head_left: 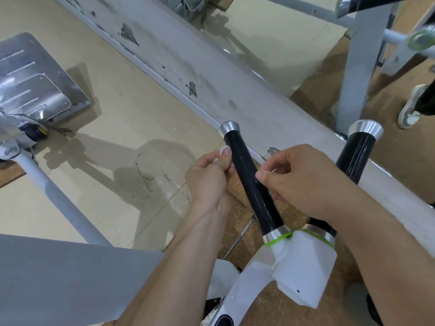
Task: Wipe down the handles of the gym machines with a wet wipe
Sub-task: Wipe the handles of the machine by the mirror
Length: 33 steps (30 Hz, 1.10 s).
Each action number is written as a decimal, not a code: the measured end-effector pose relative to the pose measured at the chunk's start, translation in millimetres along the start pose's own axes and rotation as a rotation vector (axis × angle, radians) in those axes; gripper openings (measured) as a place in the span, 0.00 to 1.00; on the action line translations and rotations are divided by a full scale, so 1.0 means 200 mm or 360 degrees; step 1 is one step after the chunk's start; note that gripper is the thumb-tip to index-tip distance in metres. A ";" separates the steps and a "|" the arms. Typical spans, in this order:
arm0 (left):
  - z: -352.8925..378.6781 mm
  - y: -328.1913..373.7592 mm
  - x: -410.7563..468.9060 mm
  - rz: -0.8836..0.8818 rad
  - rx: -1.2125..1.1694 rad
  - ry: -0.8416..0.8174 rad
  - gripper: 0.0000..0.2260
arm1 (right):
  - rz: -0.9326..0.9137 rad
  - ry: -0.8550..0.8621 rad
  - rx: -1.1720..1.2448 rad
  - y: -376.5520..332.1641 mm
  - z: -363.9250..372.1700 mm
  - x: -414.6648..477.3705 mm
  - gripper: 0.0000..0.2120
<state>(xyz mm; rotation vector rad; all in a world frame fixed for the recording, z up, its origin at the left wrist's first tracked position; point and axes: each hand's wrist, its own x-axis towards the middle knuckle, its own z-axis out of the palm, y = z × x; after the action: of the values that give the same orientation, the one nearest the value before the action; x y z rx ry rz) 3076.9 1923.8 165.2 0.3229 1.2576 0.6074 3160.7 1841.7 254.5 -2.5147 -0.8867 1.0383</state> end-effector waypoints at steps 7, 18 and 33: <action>-0.05 -0.01 0.01 0.0183 0.0233 -0.0125 0.04 | -0.0011 0.0006 -0.0005 0.00 0.00 0.01 0.08; 0.11 0.12 0.23 0.0995 0.0948 -0.0233 0.02 | -0.0022 0.0040 0.0201 -0.02 0.02 0.16 0.08; 0.23 0.46 0.43 0.0295 0.1740 -0.1076 0.06 | 0.0033 -0.0065 0.0393 -0.09 0.01 0.45 0.18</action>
<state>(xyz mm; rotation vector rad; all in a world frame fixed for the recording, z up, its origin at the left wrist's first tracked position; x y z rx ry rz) 3113.2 2051.9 161.2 1.4333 0.7862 -0.1196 3200.3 1912.2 213.1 -2.3099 -0.6971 1.1338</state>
